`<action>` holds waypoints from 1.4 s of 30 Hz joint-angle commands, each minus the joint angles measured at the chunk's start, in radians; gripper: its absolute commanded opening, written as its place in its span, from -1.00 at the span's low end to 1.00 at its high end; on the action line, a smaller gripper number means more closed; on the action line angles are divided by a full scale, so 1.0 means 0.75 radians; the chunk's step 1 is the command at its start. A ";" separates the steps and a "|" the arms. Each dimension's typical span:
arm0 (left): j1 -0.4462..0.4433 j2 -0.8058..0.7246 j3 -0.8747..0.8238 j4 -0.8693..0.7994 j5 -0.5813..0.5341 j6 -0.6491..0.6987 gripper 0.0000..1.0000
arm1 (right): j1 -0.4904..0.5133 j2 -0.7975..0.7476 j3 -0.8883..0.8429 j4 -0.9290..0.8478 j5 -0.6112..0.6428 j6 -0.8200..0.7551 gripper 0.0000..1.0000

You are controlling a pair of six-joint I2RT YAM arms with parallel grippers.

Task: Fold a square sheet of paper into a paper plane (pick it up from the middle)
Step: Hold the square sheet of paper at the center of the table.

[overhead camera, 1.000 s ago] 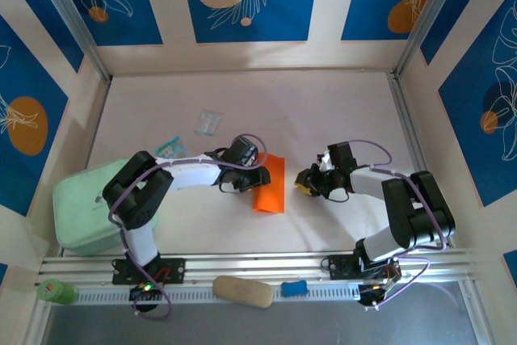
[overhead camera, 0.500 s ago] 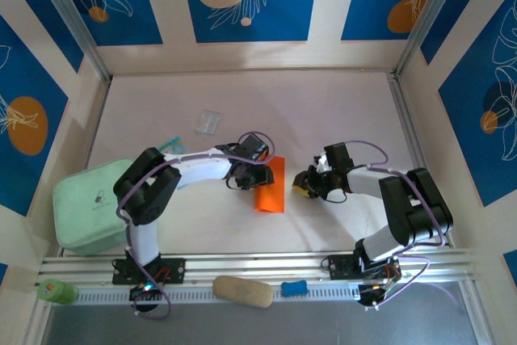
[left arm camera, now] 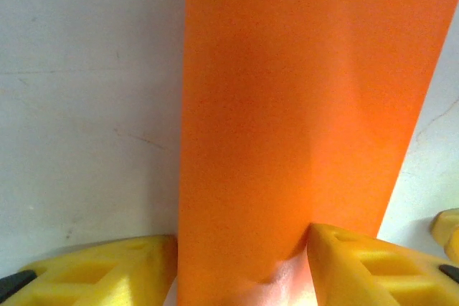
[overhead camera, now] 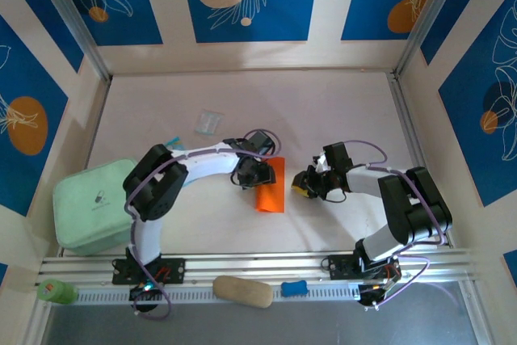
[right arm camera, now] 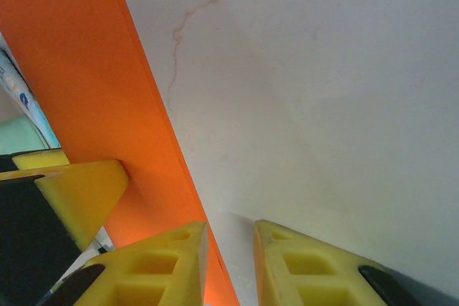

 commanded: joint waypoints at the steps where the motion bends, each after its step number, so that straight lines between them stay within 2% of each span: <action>1: -0.012 0.141 -0.015 0.043 -0.090 0.059 0.11 | 0.007 0.025 0.027 -0.027 -0.010 -0.021 -0.52; 20: -0.010 0.169 0.030 0.044 -0.061 0.101 0.18 | 0.007 0.028 0.032 -0.033 -0.019 -0.025 -0.52; 42: -0.010 0.178 0.013 0.041 -0.043 0.088 0.17 | 0.006 -0.039 0.008 -0.034 -0.005 -0.026 -0.52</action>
